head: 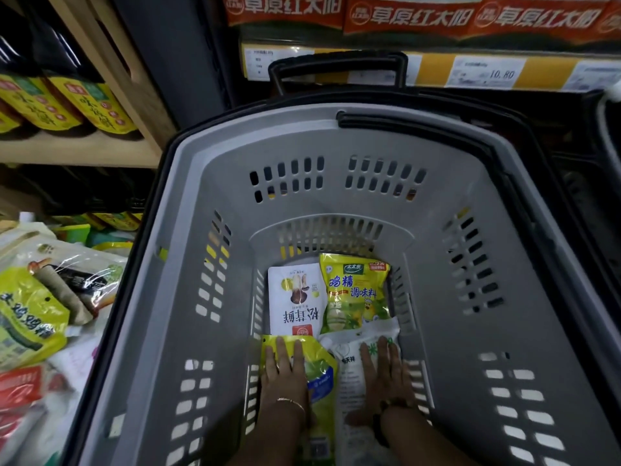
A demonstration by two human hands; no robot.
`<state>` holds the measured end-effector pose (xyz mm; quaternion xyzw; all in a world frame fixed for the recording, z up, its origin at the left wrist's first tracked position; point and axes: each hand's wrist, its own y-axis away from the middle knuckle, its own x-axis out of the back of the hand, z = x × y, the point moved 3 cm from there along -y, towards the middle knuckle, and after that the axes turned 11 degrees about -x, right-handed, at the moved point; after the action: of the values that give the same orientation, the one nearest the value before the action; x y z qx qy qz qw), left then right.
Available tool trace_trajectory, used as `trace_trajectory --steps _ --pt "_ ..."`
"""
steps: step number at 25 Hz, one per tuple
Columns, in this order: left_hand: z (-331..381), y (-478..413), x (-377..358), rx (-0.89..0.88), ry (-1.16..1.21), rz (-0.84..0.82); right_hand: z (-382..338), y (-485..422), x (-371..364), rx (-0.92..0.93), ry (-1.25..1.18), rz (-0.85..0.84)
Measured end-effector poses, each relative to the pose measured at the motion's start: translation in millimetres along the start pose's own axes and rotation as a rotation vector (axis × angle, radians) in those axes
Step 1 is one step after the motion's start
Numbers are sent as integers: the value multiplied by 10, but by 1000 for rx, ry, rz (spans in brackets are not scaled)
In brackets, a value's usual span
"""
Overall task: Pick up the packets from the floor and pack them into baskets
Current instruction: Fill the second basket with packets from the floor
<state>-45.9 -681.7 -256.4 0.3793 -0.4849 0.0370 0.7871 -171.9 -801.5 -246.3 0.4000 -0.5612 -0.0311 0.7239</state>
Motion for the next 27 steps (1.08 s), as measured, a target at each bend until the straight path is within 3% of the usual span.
trace_trajectory --steps 1,6,9,13,15,21,27 --pt "-22 -5 -48 8 11 -93 20 15 16 -11 -3 -69" --pt "-12 13 54 14 -13 -146 39 62 137 -20 -8 -280" --pt "-2 26 235 12 47 -156 42 112 445 -16 -40 -217" --pt "177 141 691 89 407 80 -2 299 895 -40 -243 -28" --pt "324 255 1002 66 480 197 -47 426 1111 -36 -299 60" --pt "525 981 1919 -95 388 419 -178 1005 1784 92 -379 260" --pt "316 1963 2464 -242 395 757 -420 1710 2156 282 -388 423"
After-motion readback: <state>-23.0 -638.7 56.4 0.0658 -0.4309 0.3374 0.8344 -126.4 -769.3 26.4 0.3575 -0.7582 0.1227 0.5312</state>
